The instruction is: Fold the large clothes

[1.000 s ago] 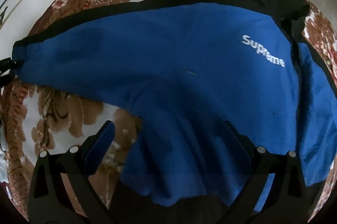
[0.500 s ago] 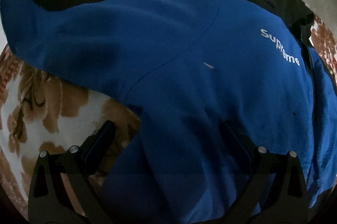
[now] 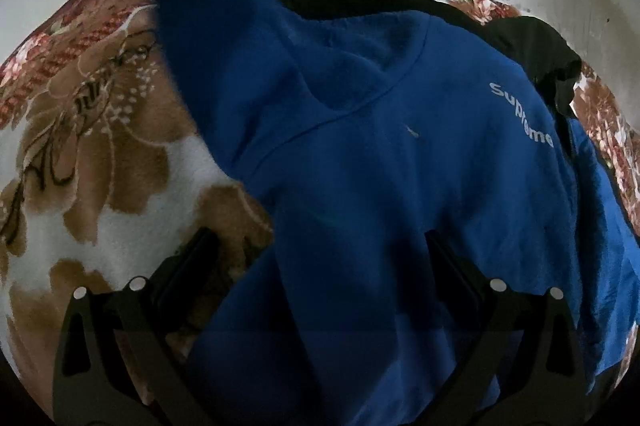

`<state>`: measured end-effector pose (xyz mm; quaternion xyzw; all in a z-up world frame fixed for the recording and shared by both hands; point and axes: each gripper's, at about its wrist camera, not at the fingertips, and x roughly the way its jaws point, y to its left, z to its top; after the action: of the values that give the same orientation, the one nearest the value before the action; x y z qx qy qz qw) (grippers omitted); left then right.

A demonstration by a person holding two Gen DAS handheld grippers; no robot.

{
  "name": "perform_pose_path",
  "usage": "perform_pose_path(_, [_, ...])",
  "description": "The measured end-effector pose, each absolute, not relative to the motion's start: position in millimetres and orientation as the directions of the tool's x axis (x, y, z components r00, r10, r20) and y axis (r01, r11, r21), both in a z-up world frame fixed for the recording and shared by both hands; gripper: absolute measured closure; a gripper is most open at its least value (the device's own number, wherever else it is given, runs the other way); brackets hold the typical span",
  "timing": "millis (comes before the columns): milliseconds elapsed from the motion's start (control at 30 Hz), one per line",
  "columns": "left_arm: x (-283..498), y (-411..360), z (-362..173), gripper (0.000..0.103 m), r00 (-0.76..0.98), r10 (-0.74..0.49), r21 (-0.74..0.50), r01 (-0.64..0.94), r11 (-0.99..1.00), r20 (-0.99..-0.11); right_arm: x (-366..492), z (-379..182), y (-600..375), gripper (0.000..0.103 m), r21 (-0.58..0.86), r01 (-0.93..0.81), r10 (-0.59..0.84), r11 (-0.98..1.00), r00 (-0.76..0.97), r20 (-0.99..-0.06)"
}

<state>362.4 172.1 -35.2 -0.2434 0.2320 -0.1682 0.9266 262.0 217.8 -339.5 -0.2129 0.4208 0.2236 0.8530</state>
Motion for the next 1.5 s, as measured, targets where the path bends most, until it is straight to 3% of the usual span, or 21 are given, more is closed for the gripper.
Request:
perform_pose_path(233, [418, -32, -127, 0.097, 0.703, -0.451, -0.304, 0.334, 0.892, -0.551, 245, -333, 222, 0.004, -0.323, -0.717, 0.228, 0.618, 0.556, -0.799])
perform_pose_path(333, [432, -114, -186, 0.097, 0.648, -0.38, -0.102, 0.423, 0.9, -0.66, 236, -335, 217, 0.004, -0.355, -0.761, 0.275, 0.544, 0.561, -0.781])
perform_pose_path(433, [441, -160, -238, 0.097, 0.618, -0.293, 0.06, 0.484, 0.873, -0.73, 239, -341, 210, 0.004, -0.301, -0.775, 0.315, 0.555, 0.531, -0.787])
perform_pose_path(600, [447, -188, -286, 0.095, 0.582, -0.187, 0.134, 0.463, 0.876, -0.791, 241, -347, 202, 0.004, -0.24, -0.777, 0.376, 0.582, 0.518, -0.769])
perform_pose_path(700, [446, -197, -306, 0.089, 0.574, -0.12, 0.189, 0.45, 0.873, -0.81, 241, -347, 200, 0.004, -0.229, -0.779, 0.385, 0.584, 0.514, -0.767])
perform_pose_path(767, [444, -208, -311, 0.081, 0.601, -0.048, 0.293, 0.455, 0.841, -0.798, 240, -347, 198, 0.004, -0.219, -0.781, 0.392, 0.585, 0.509, -0.766])
perform_pose_path(800, [442, -212, -310, 0.069, 0.621, -0.012, 0.341, 0.448, 0.827, -0.784, 240, -347, 198, 0.004, -0.216, -0.782, 0.392, 0.585, 0.506, -0.768])
perform_pose_path(833, [439, -213, -308, 0.044, 0.635, 0.022, 0.38, 0.433, 0.817, -0.772, 241, -348, 198, 0.004, -0.214, -0.782, 0.393, 0.585, 0.504, -0.77])
perform_pose_path(867, [437, -214, -305, 0.034, 0.639, 0.034, 0.394, 0.431, 0.812, -0.769, 241, -347, 198, 0.004, -0.212, -0.783, 0.394, 0.585, 0.503, -0.769])
perform_pose_path(1000, [420, -202, -279, 0.012, 0.584, 0.003, 0.321, 0.441, 0.838, -0.812, 239, -336, 189, 0.005, -0.159, -0.803, 0.441, 0.574, 0.466, -0.767])
perform_pose_path(1100, [402, -188, -243, 0.008, 0.576, -0.044, 0.255, 0.428, 0.867, -0.816, 227, -315, 177, 0.005, -0.18, -0.785, 0.436, 0.593, 0.501, -0.747])
perform_pose_path(1367, [370, -149, -114, 0.006, 0.628, -0.024, 0.298, 0.403, 0.865, -0.778, 169, -268, 131, 0.005, -0.391, -0.747, 0.332, 0.538, 0.613, -0.716])
perform_pose_path(1500, [376, -101, -67, 0.005, 0.633, -0.019, 0.288, 0.379, 0.879, -0.774, 158, -256, 60, 0.005, -0.339, -0.789, 0.362, 0.513, 0.557, -0.748])
